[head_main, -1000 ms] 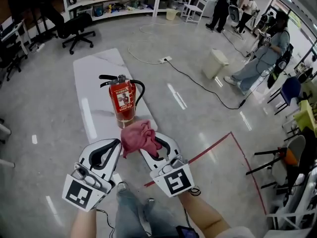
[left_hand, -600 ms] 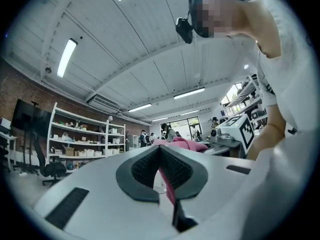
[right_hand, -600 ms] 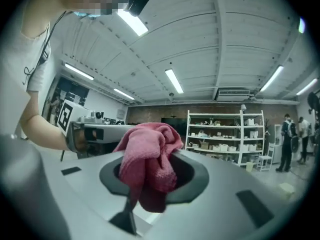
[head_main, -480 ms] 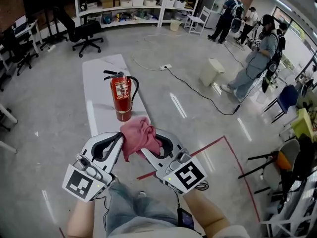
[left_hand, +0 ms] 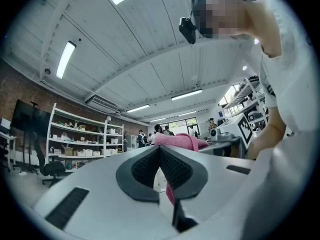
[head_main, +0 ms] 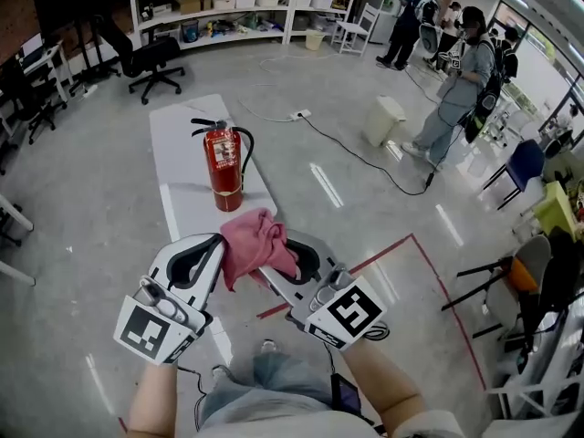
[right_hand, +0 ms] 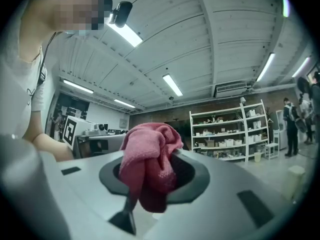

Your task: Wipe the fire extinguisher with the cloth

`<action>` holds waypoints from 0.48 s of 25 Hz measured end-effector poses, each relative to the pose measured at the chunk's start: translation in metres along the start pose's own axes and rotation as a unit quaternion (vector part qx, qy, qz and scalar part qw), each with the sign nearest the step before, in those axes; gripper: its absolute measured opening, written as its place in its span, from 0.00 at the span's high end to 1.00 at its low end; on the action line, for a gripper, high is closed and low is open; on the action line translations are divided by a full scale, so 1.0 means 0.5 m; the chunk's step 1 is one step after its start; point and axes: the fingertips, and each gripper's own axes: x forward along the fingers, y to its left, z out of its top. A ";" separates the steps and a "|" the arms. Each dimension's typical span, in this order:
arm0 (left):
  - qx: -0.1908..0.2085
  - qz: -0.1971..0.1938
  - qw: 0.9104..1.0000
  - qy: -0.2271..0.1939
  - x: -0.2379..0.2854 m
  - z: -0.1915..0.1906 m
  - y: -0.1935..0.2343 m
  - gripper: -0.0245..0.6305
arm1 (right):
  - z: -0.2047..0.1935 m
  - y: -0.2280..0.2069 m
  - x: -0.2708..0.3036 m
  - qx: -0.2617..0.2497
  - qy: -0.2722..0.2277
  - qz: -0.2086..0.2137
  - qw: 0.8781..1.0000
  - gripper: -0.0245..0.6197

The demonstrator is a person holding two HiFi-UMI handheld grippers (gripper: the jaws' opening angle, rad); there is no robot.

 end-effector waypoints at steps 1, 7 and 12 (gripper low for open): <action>-0.001 0.001 1.000 -0.002 -0.010 0.002 0.000 0.95 | -0.001 0.008 0.001 -0.001 0.002 -0.003 1.000 0.75; 0.011 0.007 1.000 0.016 -0.083 -0.008 -0.009 0.95 | -0.014 0.065 0.008 -0.002 -0.008 -0.009 1.000 0.75; 0.013 0.003 1.000 0.015 -0.121 0.008 0.038 0.95 | -0.001 0.094 0.063 -0.001 -0.008 -0.009 1.000 0.75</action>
